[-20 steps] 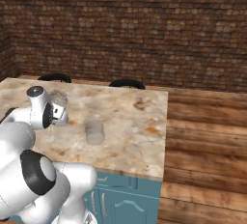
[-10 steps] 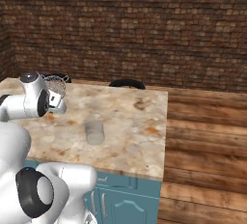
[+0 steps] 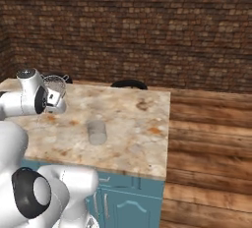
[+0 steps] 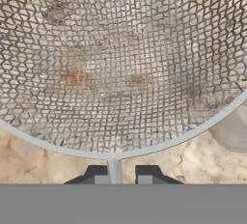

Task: Pick the glass cup and strainer and place them in the sink. Then turn on the water.

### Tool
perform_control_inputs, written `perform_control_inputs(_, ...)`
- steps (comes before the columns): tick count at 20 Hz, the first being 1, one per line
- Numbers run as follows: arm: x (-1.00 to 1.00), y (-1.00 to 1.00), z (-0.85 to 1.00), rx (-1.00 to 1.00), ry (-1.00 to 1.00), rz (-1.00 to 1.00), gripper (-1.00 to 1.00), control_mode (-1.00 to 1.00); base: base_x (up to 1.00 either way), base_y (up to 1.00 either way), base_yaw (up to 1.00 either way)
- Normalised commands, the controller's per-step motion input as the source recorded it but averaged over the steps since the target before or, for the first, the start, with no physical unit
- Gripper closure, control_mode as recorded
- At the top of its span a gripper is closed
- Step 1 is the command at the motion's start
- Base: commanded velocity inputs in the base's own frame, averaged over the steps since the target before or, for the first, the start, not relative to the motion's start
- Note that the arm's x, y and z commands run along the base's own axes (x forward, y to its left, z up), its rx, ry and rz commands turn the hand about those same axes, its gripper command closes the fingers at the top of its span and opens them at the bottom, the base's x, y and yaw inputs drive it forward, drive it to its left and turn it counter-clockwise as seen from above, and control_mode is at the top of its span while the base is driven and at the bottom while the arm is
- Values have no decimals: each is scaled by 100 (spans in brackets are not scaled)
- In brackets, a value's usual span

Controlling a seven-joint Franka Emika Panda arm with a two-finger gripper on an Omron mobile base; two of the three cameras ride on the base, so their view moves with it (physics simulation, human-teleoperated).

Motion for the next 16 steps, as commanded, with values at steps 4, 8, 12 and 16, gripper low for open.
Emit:
perform_control_inputs(4, 0, 0, 0, 0, 0, 0, 100, 100, -81, -19, -30)
perform_control_inputs(8, 0, 0, 0, 0, 0, 0, 100, 100, -48, -8, -50)
perform_control_inputs(12, 0, 0, 0, 0, 0, 0, 100, 100, -18, -5, -59)
perform_control_inputs(16, 0, 0, 0, 0, 0, 0, 100, 100, -13, -14, -76)
